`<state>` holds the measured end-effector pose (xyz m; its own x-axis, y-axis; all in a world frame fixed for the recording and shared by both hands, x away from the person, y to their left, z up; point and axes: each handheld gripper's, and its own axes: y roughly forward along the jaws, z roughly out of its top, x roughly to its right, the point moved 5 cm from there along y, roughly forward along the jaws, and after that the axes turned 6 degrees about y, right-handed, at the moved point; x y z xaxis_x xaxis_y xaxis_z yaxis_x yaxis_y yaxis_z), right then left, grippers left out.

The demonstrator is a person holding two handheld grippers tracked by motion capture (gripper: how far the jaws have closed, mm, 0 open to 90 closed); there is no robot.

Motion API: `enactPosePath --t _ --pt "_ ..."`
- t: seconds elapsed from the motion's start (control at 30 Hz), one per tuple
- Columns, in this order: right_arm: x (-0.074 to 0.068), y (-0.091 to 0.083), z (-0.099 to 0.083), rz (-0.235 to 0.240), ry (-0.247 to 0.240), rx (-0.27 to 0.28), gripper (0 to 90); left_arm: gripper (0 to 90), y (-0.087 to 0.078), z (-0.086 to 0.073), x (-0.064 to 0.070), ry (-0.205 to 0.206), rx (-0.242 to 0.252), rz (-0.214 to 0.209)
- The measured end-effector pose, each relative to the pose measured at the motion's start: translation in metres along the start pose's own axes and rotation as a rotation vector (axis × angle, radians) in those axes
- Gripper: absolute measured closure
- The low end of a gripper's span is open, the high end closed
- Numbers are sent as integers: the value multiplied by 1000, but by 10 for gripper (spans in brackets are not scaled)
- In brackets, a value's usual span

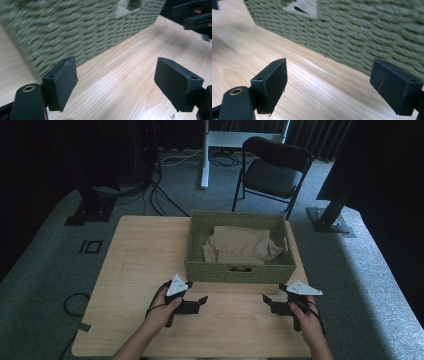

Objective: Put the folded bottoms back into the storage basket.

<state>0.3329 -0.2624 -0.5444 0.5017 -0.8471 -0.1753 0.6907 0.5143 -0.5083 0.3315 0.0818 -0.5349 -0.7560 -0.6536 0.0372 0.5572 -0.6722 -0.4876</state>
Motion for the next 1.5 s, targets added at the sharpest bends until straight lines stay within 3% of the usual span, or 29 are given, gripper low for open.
enactPosePath --t 0.17,0.2,0.4,0.6,0.77,0.87,0.97,1.07,1.23,1.33,1.47,1.5 --pt "6 0 -10 -30 9 -21 142 199 -1 -12 -6 -12 -16 19" --pt "9 0 -15 -44 22 -29 142 200 -1 -17 -10 -33 -25 24" --pt "14 1 -22 -82 44 -46 142 199 -6 -30 -18 -5 -82 83" --pt "19 4 -30 -116 34 -79 142 188 -15 -44 -26 -47 -113 129" --pt "22 6 -35 -136 38 -105 142 188 -26 -52 -39 -80 -119 207" --pt "23 6 -37 -143 42 -116 142 188 -32 -59 -47 -71 -142 258" --pt "24 8 -39 -153 48 -129 142 188 -35 -64 -49 -91 -160 275" --pt "25 9 -42 -160 40 -156 142 188 -39 -68 -52 -80 -188 297" --pt "27 9 -43 -173 65 -172 143 188 -47 -75 -57 -96 -195 308" --pt "27 9 -44 -178 62 -176 142 188 -51 -81 -60 -93 -220 321" --pt "26 10 -44 -189 43 -185 130 188 -58 -85 -65 -108 -211 344" --pt "25 10 -44 -188 38 -189 125 188 -62 -88 -68 -125 -230 357"
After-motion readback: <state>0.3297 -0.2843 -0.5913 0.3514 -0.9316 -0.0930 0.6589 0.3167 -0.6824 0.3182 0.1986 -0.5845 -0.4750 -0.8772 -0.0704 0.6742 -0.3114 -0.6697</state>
